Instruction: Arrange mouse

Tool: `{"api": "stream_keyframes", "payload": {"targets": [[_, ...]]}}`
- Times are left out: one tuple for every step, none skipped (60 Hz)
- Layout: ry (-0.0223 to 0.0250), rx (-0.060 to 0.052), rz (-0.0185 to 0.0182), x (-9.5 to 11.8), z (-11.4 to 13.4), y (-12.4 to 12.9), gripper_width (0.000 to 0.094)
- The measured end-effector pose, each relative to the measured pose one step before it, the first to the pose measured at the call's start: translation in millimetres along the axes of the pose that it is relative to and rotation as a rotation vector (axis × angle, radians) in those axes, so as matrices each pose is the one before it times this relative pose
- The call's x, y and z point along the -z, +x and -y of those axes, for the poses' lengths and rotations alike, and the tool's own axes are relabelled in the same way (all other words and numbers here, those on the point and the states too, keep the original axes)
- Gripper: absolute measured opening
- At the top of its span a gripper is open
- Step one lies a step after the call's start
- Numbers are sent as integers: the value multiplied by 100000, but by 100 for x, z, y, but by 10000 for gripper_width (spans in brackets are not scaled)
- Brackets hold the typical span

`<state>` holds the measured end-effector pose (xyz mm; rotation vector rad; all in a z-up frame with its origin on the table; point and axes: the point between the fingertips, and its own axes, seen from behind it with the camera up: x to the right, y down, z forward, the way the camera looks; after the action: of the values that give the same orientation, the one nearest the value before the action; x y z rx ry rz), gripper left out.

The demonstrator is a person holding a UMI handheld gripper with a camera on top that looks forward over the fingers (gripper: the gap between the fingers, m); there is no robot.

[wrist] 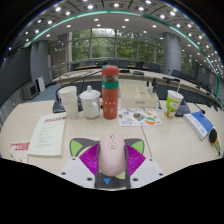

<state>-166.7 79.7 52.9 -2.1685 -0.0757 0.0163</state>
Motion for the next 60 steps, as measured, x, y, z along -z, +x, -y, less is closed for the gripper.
{"api": "stream_keyframes", "payload": {"targets": [[-860, 428, 86, -605, -651, -122, 339], [-912, 518, 89, -386, -556, -252, 339], [-413, 314, -12, -234, -595, -436, 341], [-621, 131, 41, -331, -468, -173, 343], [-473, -12, -52, -305, -414, -164, 355], [-521, -48, 14, -303, -413, -144, 367], [-521, -35, 115, -294, -397, -141, 378], [-507, -71, 145, -266, -370, -115, 388], [-583, -157, 107, -259, -361, -106, 400], [-748, -177, 80, -206, -378, -67, 416], [-953, -200, 148, -217, -366, -52, 429], [-1376, -213, 497, -262, -318, 47, 448], [-53, -123, 64, 126, 59, -13, 467], [1191, 65, -106, 85, 210, -13, 477], [281, 144, -383, 92, 61, 57, 491], [-35, 148, -556, 132, 17, 115, 513], [-285, 206, -363, 162, -4, 61, 553], [-510, 142, -284, 171, -15, 52, 612], [-496, 102, -265, 222, 22, 31, 691], [62, -107, -41, 286, 98, 64, 779], [-43, -60, -266, 361, 106, 17, 863], [292, -95, 118, 414, 195, -80, 862], [438, -79, -246, 493, 257, 11, 839], [629, 3, -303, 608, 343, 136, 834], [612, -40, -530, 639, 307, 97, 843], [722, -9, -538, 691, 338, 93, 852], [720, 69, -496, 734, 349, 94, 863], [654, 205, -303, 761, 332, 31, 865], [495, 270, -187, 838, 287, 18, 862], [404, 193, -339, 853, 260, 56, 862], [275, 22, -475, 825, 198, 11, 858], [267, -192, -481, 1079, 109, 40, 855], [13, -94, -182, 865, 261, 99, 855], [145, 54, -96, 914, 168, 20, 854], [180, 25, -25, 982, 155, 17, 853], [177, -171, -60, 1010, 132, -4, 855], [173, -266, -115, 1029, 104, 6, 857], [277, -169, 67, 1070, 109, -22, 857], [395, 4, 260, 1016, 100, -59, 858], [372, 97, 249, 1067, 38, -76, 856], [250, 62, -92, 1228, -119, -135, 855], [70, 32, 40, 1055, -125, 83, 854], [120, 21, -110, 1049, -95, 29, 854], [330, 42, -126, 1038, -88, 38, 854], [481, -23, -100, 1002, -92, 21, 855], [457, -173, -79, 985, -108, 10, 857], [182, -286, -152, 992, -168, -59, 857], [73, -268, 3, 945, -286, -28, 856], [-4, -203, 206, 956, -296, -71, 858], [-14, -132, 239, 975, -349, -101, 857], [-14, -280, 280, 949, -311, -31, 858], [109, -380, 251, 878, -326, -44, 858], [96, -400, 265, 893, -329, -46, 857], [35, -371, 213, 847, -379, -56, 857], [-249, -224, 173, 877, -445, -65, 858], [-302, -161, 104, 869, -445, -16, 858], [58, 33, 76, 848, -456, -96, 859], [328, 32, 117, 819, -290, -71, 859], [507, 64, 7, 792, -265, 7, 858], [449, 97, -217, 763, -295, 67, 857]]}}
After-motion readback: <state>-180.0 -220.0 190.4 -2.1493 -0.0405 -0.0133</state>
